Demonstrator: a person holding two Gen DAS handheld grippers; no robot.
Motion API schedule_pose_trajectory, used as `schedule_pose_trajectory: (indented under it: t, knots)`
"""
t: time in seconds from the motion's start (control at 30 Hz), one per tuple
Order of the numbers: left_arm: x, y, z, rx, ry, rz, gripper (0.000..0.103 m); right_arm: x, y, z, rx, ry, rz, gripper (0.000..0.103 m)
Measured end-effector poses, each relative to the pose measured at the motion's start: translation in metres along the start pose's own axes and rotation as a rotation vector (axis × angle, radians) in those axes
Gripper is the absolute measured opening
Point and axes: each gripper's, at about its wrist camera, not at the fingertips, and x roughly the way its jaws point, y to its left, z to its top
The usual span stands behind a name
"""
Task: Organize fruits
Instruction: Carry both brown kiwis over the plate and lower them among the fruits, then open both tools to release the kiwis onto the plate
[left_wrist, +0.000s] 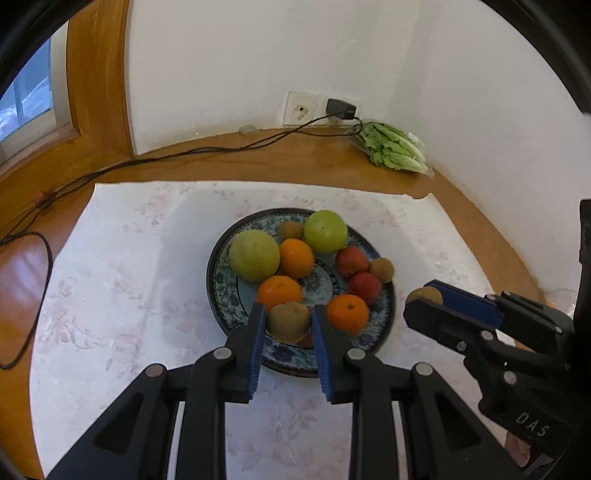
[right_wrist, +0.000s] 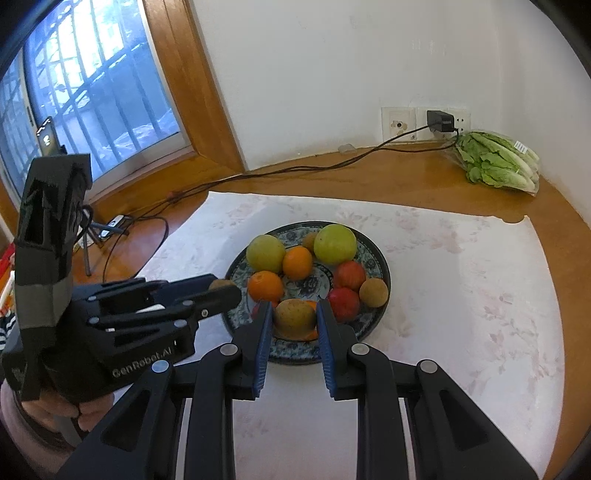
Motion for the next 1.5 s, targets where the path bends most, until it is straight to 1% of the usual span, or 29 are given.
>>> schedule_pose_trajectory:
  t: [0.17,0.33,0.57,0.63,0.77,1.03,1.13,1.2,1.27,1.33,1.4,1.43,1.5]
  knots:
    - [0.014,0.007,-0.003,-0.006,0.005,0.028,0.026,0.019,-0.007,0.001,0.015,0.012,-0.004,0.025]
    - [0.021,0.008,-0.004,0.0,-0.005,0.026,0.026,0.034,-0.012,0.001,0.027,0.023,-0.016,0.025]
    - [0.029,0.011,-0.009,0.004,-0.01,0.032,0.026,0.043,-0.012,0.003,0.016,0.021,-0.032,0.025]
    - [0.029,0.011,-0.01,0.009,-0.017,0.036,0.027,0.047,-0.013,0.004,0.017,0.024,-0.035,0.025]
    - [0.029,0.009,-0.01,0.017,-0.026,0.053,0.034,0.053,-0.014,0.005,0.018,0.029,-0.037,0.025]
    - [0.029,0.009,-0.009,0.017,-0.027,0.051,0.036,0.058,-0.011,0.007,0.005,0.017,-0.04,0.025]
    - [0.03,0.009,-0.01,0.017,-0.026,0.051,0.036,0.057,-0.011,0.007,0.012,0.015,-0.035,0.029]
    - [0.03,0.009,-0.01,0.018,-0.026,0.052,0.037,0.055,-0.011,0.007,0.018,0.013,-0.036,0.033]
    - [0.029,0.009,-0.01,0.02,-0.025,0.055,0.038,0.051,-0.011,0.006,0.023,0.006,-0.031,0.035]
    - [0.027,0.008,-0.01,0.023,-0.025,0.06,0.04,0.047,-0.01,0.005,0.027,0.001,-0.032,0.037]
    - [0.023,0.007,-0.01,0.023,-0.026,0.065,0.051,0.042,-0.01,0.003,0.034,-0.001,-0.035,0.041]
    - [0.021,0.007,-0.011,0.022,-0.027,0.064,0.053,0.04,-0.011,0.002,0.038,-0.003,-0.034,0.043]
    - [0.017,0.006,-0.014,0.023,-0.024,0.056,0.062,0.034,-0.012,-0.001,0.054,-0.007,-0.029,0.05]
